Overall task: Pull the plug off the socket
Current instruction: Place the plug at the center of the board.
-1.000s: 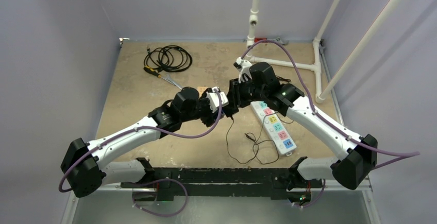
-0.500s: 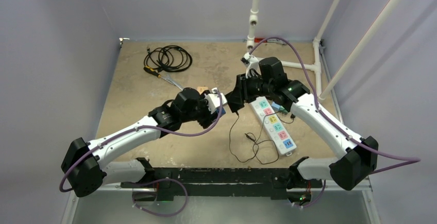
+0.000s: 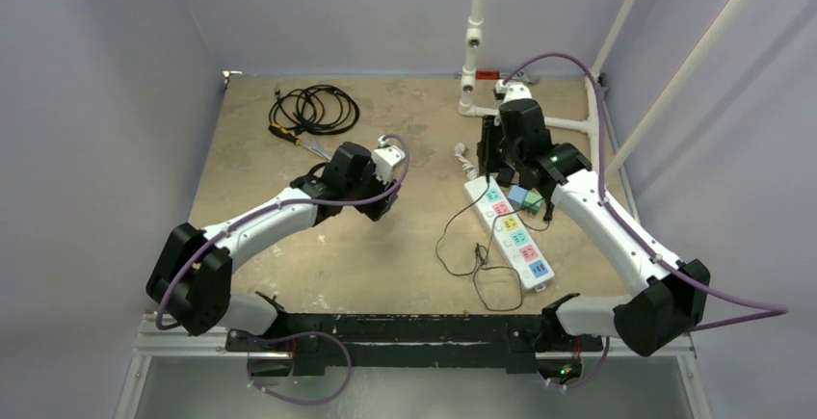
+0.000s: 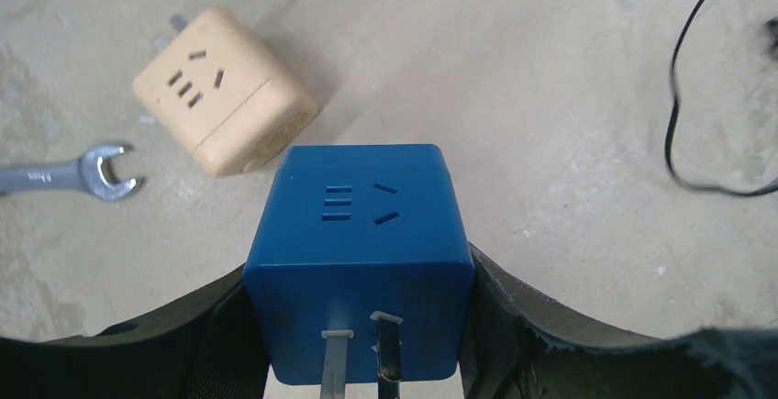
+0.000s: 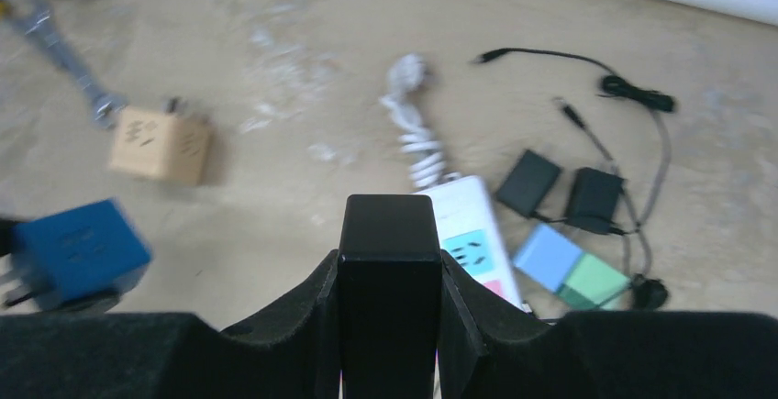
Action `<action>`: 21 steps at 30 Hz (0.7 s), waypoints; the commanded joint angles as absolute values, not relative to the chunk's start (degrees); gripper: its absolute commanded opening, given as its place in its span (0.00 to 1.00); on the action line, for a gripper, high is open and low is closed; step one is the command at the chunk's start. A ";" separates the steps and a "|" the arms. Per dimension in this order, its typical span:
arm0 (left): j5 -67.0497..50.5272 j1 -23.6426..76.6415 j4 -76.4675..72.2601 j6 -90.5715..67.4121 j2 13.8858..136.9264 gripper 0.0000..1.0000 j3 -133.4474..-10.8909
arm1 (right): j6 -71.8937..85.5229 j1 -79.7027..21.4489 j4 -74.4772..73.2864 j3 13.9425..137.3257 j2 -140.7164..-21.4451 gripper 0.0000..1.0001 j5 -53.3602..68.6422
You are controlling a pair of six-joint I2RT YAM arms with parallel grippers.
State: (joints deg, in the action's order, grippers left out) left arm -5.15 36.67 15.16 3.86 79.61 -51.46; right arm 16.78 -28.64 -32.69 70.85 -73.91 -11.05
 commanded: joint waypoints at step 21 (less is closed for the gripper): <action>-6.21 27.63 20.49 -5.79 90.66 0.21 -57.70 | 21.40 -4.35 -10.34 52.57 -82.62 0.16 -0.72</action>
State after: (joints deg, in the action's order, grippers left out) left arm -5.45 29.15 21.74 -3.95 90.39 -55.07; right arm 20.14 -6.42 -16.01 53.47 -83.22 -2.98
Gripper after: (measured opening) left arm 0.602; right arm 0.369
